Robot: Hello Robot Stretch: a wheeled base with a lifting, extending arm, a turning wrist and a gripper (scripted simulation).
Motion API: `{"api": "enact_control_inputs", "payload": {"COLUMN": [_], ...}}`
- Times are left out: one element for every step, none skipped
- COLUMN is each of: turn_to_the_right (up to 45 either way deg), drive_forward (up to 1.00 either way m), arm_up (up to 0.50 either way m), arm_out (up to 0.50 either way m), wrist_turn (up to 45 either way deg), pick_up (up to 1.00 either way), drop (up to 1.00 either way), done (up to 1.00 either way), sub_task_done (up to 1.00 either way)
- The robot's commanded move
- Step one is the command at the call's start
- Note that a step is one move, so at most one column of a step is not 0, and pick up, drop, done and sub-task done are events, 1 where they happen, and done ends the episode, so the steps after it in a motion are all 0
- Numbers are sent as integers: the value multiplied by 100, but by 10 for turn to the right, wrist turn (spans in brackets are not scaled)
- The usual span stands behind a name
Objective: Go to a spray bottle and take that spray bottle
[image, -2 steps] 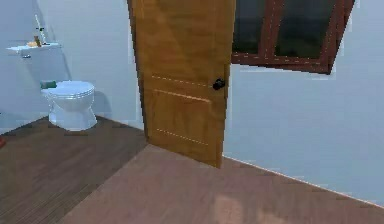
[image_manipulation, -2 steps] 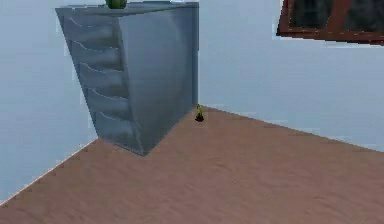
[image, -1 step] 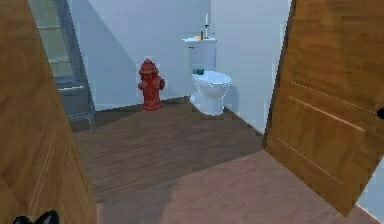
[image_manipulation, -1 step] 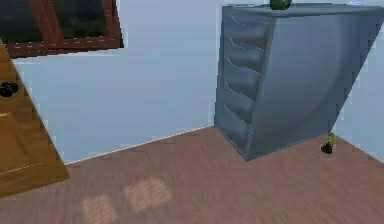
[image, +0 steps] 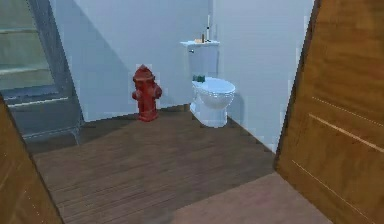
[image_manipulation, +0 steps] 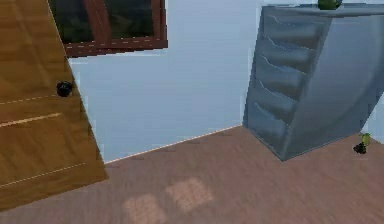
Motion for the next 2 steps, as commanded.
{"api": "enact_control_inputs", "payload": {"turn_to_the_right": [-210,-30], "drive_forward": [0,0], "arm_up": [0,0], "arm_out": [0,0], "wrist_turn": [0,0], "pick_up": [0,0], "drop": [0,0], "done": [0,0], "sub_task_done": [0,0]}}
